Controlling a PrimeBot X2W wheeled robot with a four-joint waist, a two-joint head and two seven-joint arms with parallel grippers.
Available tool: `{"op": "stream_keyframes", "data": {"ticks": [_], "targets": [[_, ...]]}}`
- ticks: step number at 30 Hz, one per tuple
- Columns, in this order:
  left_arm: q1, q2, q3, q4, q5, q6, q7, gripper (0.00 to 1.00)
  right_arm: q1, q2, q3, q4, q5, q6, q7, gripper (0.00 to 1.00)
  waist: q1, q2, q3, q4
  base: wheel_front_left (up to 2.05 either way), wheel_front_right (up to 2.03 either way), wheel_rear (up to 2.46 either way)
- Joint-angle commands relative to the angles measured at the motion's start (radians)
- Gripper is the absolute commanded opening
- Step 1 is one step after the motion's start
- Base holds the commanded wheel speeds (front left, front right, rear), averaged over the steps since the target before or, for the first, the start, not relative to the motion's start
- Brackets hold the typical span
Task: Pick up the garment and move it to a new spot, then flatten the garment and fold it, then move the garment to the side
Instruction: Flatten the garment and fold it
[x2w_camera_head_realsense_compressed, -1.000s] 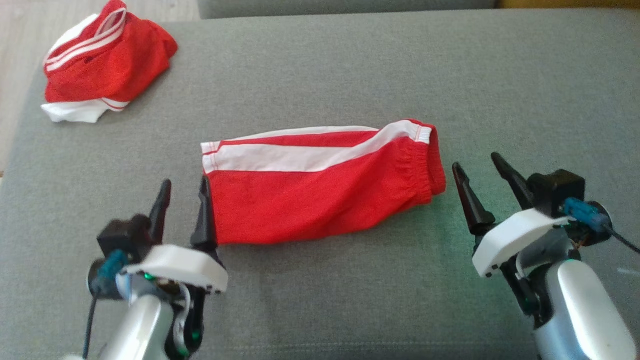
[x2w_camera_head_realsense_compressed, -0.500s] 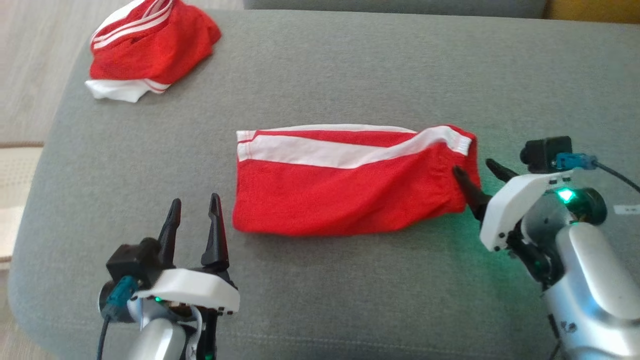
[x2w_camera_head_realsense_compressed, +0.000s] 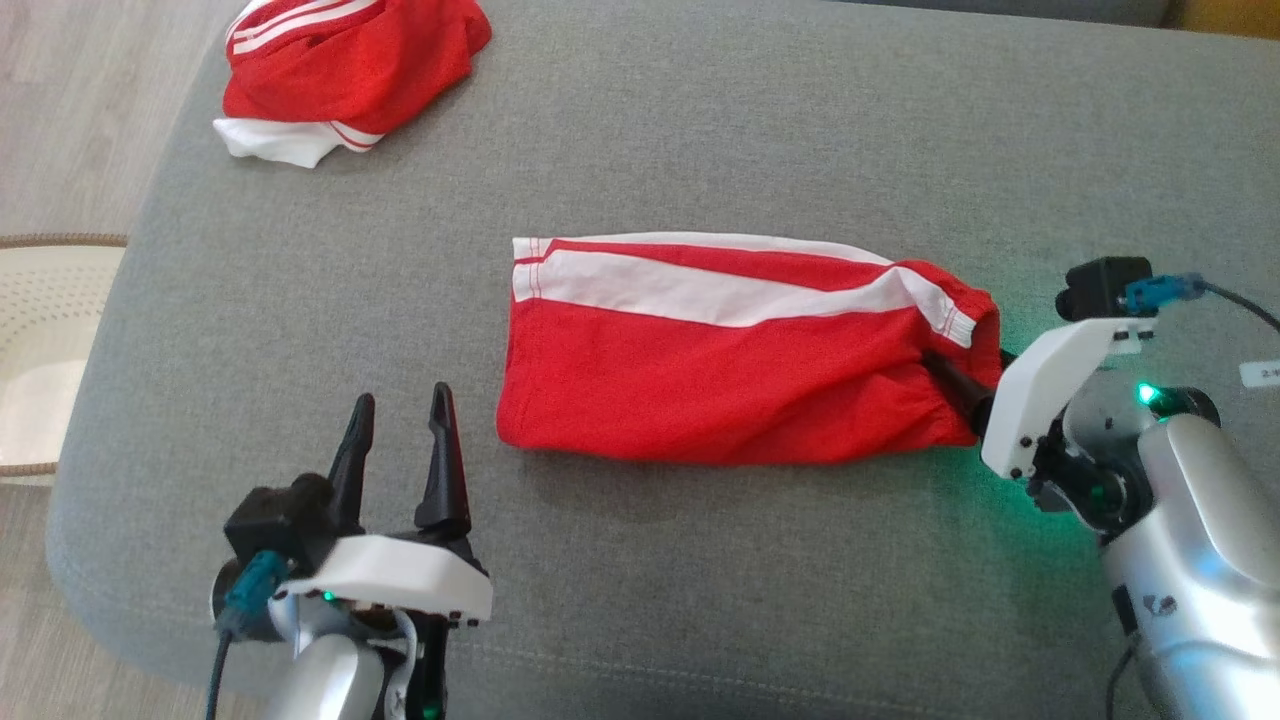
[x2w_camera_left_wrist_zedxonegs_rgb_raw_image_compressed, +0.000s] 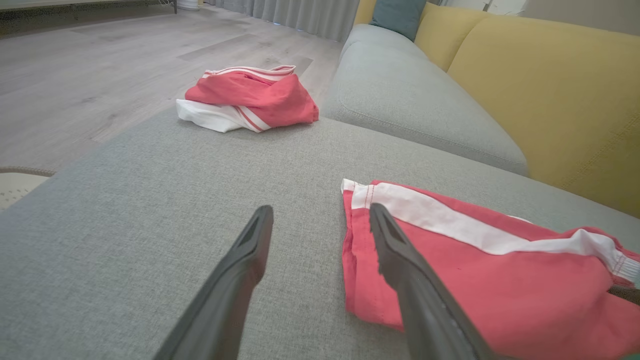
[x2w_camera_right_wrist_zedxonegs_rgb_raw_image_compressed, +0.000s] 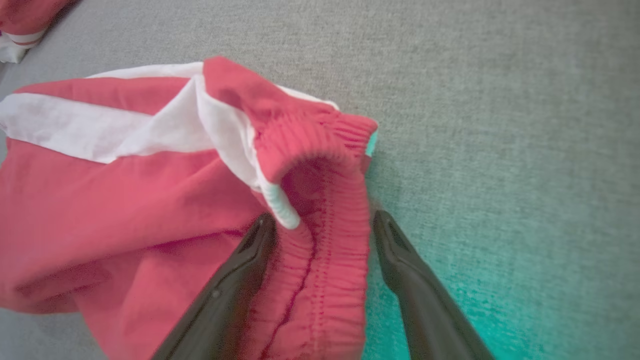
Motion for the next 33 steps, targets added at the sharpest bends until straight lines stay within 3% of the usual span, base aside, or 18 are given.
{"op": "stream_keyframes", "data": {"ticks": [1,2,5,9,11,16,26,29,33], "targets": [[-0.025,0.006,0.043,-0.028,0.01,-0.007,-0.012,1.0,-0.025,-0.002,0.021,-0.015,0.011,-0.001,0.01,1.0,0.0,-0.0001,0.001,0.0,0.0,0.0,0.0],[-0.026,0.005,0.045,-0.028,0.011,-0.008,-0.012,1.0,-0.03,-0.001,0.028,-0.009,0.024,-0.001,0.019,0.93,0.0,-0.0001,0.002,-0.001,0.0,0.0,0.0],[-0.027,0.002,0.05,-0.029,0.017,-0.011,-0.012,1.0,-0.046,-0.001,0.049,0.008,0.058,-0.001,0.044,0.49,0.0,-0.0001,0.004,-0.004,0.0,0.0,0.0],[-0.03,0.001,0.054,-0.033,0.025,-0.013,-0.012,1.0,-0.064,-0.006,0.08,0.022,0.083,-0.001,0.055,0.24,0.0,-0.0001,0.004,-0.012,0.0,0.0,0.0],[-0.03,0.002,0.057,-0.036,0.03,-0.013,-0.012,1.0,-0.075,-0.011,0.086,0.025,0.099,-0.001,0.051,0.0,0.0,-0.0001,0.002,-0.019,0.0,0.0,0.0],[-0.027,0.006,0.058,-0.048,0.039,-0.017,-0.012,1.0,-0.094,-0.059,0.094,0.024,0.123,-0.001,0.049,0.0,0.0,-0.0001,-0.009,-0.055,0.0,0.0,0.0],[-0.018,0.02,0.057,-0.075,0.047,-0.012,-0.009,1.0,-0.071,-0.222,0.029,-0.052,0.155,-0.001,0.089,0.0,0.0,-0.0001,-0.013,-0.155,0.0,0.0,0.0],[-0.022,0.027,0.057,-0.081,0.048,-0.012,-0.005,1.0,-0.06,-0.236,0.007,-0.082,0.164,-0.001,0.103,0.0,0.0,-0.0001,-0.007,-0.18,0.0,0.0,0.0],[-0.03,0.027,0.052,-0.084,0.049,-0.011,-0.001,1.0,-0.033,-0.196,-0.01,-0.127,0.208,-0.001,0.118,0.0,0.0,-0.0001,-0.004,-0.196,0.0,0.0,0.0]]}}
